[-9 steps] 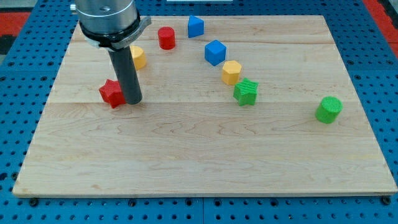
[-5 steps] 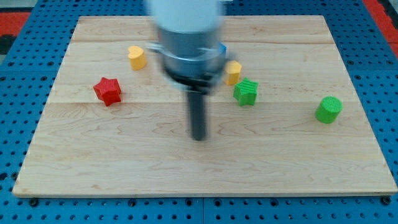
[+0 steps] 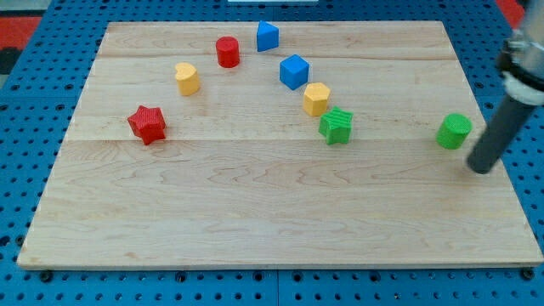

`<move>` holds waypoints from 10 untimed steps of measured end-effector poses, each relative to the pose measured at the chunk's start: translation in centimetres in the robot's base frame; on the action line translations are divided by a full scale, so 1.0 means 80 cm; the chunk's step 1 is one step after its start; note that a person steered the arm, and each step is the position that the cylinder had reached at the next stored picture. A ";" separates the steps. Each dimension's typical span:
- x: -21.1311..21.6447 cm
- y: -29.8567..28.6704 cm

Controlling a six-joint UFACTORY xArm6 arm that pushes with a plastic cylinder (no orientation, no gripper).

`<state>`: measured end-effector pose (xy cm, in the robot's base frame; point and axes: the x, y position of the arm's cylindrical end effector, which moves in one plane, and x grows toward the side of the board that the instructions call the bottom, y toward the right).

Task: Slide the green circle to the center

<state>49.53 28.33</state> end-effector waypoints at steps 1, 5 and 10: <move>-0.075 0.025; -0.057 -0.093; -0.006 -0.331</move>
<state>49.07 1.86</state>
